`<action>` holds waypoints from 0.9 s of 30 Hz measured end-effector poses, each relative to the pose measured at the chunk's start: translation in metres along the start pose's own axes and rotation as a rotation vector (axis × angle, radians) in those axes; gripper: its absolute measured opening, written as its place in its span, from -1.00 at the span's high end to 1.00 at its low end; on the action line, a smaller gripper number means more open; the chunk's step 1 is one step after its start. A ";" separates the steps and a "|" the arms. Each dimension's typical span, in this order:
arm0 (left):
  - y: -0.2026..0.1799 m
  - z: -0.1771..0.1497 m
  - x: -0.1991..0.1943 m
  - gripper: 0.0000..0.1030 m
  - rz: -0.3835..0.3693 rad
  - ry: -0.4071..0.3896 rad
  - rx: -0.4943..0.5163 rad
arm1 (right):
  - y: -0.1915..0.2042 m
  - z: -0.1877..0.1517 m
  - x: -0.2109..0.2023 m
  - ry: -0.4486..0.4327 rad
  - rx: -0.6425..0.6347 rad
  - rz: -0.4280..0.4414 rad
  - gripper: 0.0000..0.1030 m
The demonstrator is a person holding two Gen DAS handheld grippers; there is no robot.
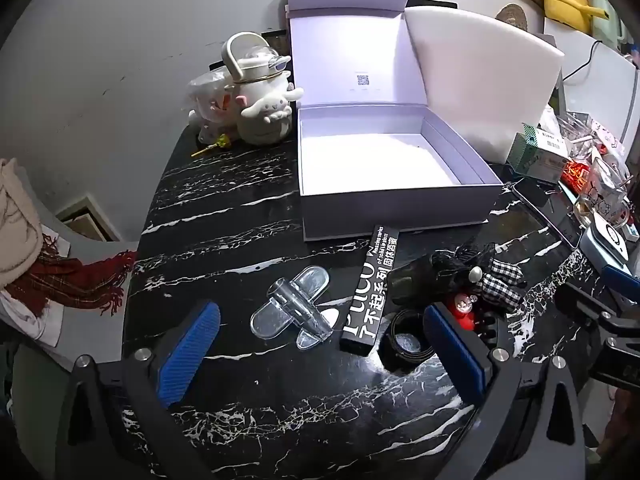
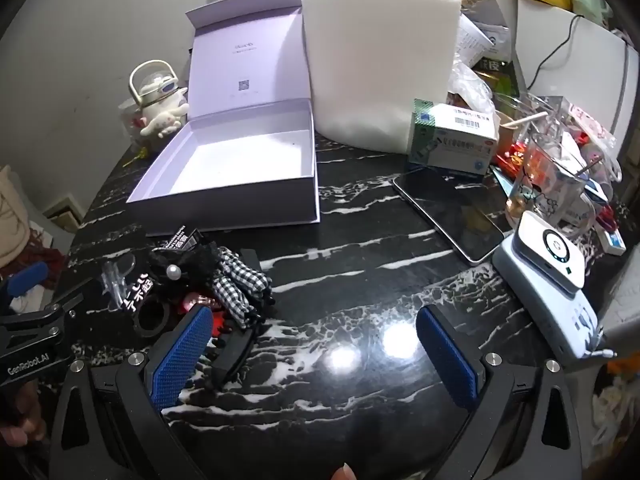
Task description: Organize rigid objects
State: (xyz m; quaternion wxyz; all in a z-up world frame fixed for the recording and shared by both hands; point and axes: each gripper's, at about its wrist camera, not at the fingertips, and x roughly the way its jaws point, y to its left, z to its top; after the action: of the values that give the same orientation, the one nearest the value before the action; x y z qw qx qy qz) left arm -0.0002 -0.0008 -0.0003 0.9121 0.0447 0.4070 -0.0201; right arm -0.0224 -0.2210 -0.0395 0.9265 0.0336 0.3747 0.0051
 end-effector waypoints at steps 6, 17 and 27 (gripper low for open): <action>0.001 -0.001 -0.004 -1.00 -0.014 -0.004 0.002 | 0.008 0.003 -0.002 0.003 0.003 0.002 -1.00; 0.005 0.003 -0.005 -1.00 -0.053 0.003 -0.007 | 0.002 0.000 -0.002 -0.003 0.005 -0.009 -1.00; 0.005 0.002 -0.006 -1.00 -0.058 0.005 -0.015 | 0.001 0.002 -0.003 -0.006 0.000 -0.007 -1.00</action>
State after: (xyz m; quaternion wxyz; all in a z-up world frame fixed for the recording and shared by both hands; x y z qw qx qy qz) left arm -0.0023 0.0040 0.0054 0.9105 0.0258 0.4105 -0.0434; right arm -0.0232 -0.2203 -0.0361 0.9276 0.0322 0.3722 0.0017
